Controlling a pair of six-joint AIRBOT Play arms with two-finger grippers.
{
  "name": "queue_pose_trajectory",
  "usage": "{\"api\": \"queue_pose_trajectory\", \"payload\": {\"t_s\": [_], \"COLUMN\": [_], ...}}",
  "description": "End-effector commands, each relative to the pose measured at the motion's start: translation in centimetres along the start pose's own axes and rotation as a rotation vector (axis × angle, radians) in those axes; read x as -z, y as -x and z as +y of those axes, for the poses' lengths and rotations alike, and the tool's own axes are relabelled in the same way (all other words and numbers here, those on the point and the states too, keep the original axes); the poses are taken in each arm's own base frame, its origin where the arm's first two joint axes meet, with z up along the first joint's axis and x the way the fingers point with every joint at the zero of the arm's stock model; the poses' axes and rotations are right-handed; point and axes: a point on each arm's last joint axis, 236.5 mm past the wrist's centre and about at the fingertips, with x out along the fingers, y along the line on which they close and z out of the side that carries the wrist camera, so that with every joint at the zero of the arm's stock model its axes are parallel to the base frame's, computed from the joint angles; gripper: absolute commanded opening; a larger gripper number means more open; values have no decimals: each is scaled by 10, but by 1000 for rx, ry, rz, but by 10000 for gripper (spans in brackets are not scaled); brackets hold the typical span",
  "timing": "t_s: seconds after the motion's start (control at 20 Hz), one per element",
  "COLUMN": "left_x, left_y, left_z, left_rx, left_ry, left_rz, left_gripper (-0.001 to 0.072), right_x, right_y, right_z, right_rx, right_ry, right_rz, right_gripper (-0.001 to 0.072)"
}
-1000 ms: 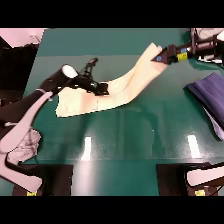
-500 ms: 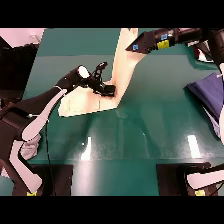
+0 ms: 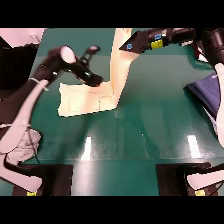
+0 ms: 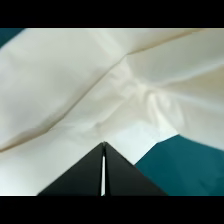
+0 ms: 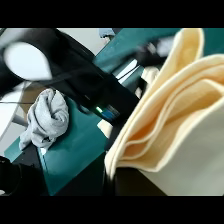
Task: Fold the shirts.
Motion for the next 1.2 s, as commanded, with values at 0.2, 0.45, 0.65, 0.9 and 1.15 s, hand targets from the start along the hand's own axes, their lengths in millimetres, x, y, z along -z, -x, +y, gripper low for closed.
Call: {"api": "queue_pose_trajectory", "payload": {"t_s": [0.2,0.45,0.65,0.9,1.15], "left_x": [17,41,41,42,39], "left_y": [196,246,244,244,243], "left_z": [88,99,94,94,94], "left_rx": [-282,-341,-317,-317,-314], "left_ry": [101,154,155,155,154], "left_rz": [-215,-251,-249,-247,-256], "left_gripper": [27,27,27,27,27], "right_x": [21,59,92,97,140], "right_y": [-98,-202,-272,-241,-133], "right_z": [11,16,44,17,-112], "right_rx": [-67,-84,-127,-66,217], "right_ry": [6,34,112,83,-150], "right_rz": [40,53,72,114,302], "right_gripper": [10,15,451,450,448]}}
